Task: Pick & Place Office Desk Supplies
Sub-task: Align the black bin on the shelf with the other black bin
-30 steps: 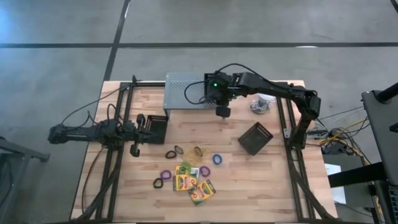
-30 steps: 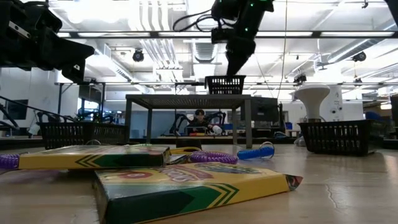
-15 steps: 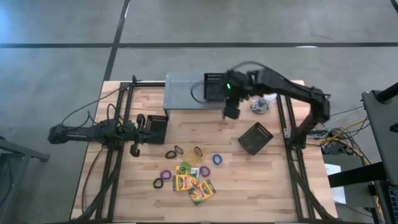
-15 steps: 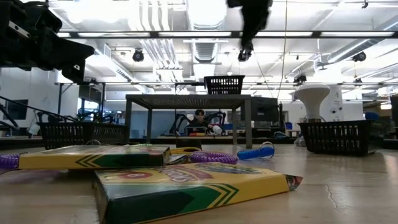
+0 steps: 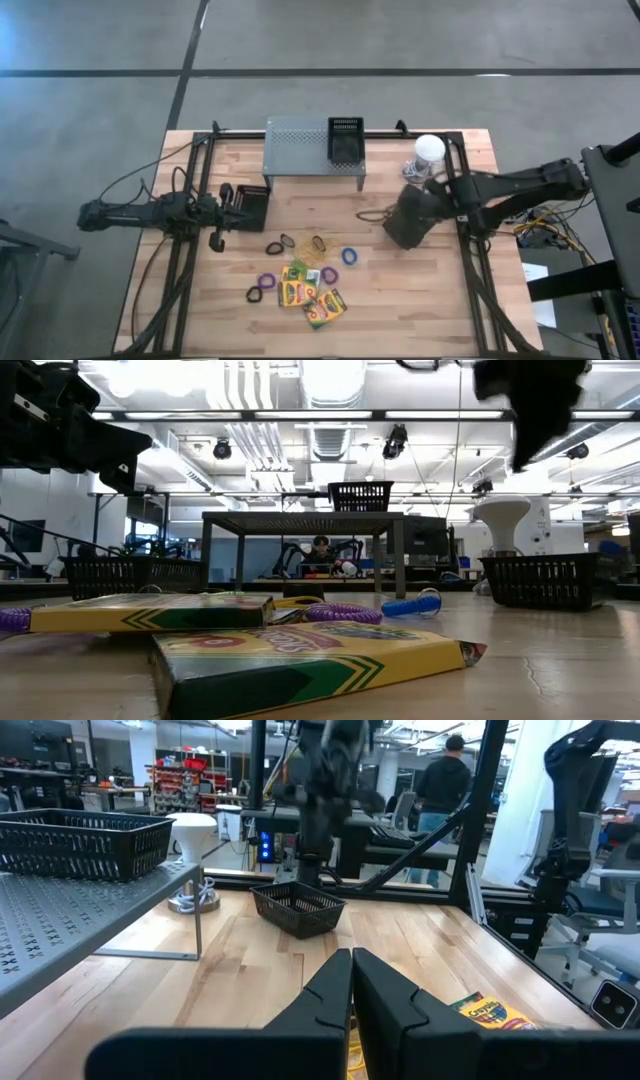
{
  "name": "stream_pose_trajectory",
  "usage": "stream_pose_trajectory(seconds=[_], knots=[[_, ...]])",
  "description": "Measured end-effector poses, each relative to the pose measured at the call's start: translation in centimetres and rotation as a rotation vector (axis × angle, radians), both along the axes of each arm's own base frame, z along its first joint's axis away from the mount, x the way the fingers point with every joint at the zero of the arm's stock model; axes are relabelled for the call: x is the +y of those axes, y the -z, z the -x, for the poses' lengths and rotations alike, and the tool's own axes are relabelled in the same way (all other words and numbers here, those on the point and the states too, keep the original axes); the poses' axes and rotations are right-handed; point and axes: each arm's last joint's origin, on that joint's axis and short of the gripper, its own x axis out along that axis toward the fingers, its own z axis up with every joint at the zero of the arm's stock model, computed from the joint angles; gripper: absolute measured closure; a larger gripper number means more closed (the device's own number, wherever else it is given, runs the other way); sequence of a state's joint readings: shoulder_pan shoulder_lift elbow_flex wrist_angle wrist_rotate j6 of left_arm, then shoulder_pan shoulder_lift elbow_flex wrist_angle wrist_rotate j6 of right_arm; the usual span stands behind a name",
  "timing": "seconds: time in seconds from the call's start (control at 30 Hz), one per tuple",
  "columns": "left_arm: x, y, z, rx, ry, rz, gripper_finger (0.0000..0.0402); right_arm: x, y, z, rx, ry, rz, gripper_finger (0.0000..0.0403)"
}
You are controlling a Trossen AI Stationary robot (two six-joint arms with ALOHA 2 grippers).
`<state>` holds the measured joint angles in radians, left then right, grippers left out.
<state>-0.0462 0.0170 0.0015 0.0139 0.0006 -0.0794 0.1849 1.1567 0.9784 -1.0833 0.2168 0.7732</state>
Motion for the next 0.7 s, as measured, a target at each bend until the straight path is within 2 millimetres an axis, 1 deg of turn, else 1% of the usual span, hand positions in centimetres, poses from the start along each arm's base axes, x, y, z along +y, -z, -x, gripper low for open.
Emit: stream_pose_trajectory(seconds=[0.13, 0.23, 0.37, 0.53, 0.6, 0.7], knots=[[0.0, 0.0, 0.0, 0.0, 0.0, 0.0, 0.0382, 0.8, 3.7, 0.6, -0.039, 0.002, -0.072, 0.0275], [0.0, 0.0, 0.0, 0.0, 0.0, 0.0, 0.0382, 1.1, 5.7, 0.4, -0.07, -0.007, -0.082, 0.0256], [0.0, 0.0, 0.0, 0.0, 0.0, 0.0, 0.0382, 1.2, 7.3, -0.2, -0.084, 0.01, -0.052, 0.0246], [0.0, 0.0, 0.0, 0.0, 0.0, 0.0, 0.0382, 1.3, 9.2, -1.0, 0.002, 0.033, -0.008, 0.0245], [0.0, 0.0, 0.0, 0.0, 0.0, 0.0, 0.0382, 1.4, 10.2, -1.2, 0.063, 0.032, 0.003, 0.0245], [0.0, 0.0, 0.0, 0.0, 0.0, 0.0, 0.0382, 1.5, 11.0, -1.9, 0.1, 0.029, 0.01, 0.0241]])
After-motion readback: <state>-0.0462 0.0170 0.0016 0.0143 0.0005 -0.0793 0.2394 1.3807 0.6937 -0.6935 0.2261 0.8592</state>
